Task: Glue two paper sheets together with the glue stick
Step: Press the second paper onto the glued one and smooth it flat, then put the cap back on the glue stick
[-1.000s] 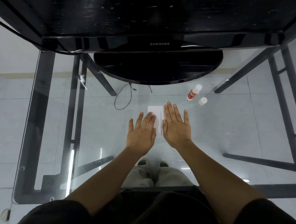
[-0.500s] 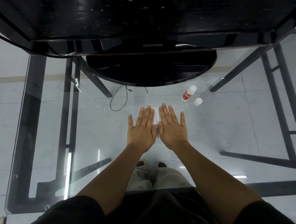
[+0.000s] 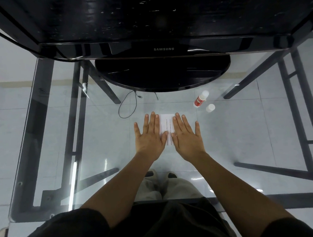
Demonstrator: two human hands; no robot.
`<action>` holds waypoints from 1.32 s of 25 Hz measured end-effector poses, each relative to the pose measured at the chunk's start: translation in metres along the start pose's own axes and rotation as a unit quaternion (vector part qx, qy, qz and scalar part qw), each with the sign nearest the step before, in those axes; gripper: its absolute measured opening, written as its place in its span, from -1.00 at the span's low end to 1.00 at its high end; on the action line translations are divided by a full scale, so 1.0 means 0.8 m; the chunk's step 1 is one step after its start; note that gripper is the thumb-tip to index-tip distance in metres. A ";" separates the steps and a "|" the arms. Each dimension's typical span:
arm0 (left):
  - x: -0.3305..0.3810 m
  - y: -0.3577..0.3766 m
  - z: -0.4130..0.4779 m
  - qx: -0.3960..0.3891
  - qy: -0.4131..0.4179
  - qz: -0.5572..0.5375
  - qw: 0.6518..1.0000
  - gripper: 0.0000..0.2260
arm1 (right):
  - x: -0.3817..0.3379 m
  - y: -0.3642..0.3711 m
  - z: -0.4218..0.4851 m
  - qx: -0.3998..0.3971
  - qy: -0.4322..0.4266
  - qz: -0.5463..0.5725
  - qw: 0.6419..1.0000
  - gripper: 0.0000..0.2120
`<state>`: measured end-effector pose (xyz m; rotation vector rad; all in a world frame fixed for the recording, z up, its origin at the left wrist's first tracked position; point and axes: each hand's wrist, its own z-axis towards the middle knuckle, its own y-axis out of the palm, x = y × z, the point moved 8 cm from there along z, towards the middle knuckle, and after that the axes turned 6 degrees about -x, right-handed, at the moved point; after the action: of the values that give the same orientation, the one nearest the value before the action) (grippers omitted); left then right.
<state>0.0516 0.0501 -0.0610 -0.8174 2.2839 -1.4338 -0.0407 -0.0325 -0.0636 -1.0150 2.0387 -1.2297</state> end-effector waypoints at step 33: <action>0.010 -0.065 -0.003 0.035 0.133 -0.300 0.944 -0.46 | 0.043 -0.011 -0.048 0.006 0.029 0.142 0.989 -0.37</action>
<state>0.0592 0.0293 -0.0135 -1.4645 2.2533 -1.9698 -0.0864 -0.0448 -0.0412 -0.6615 2.1309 -1.1302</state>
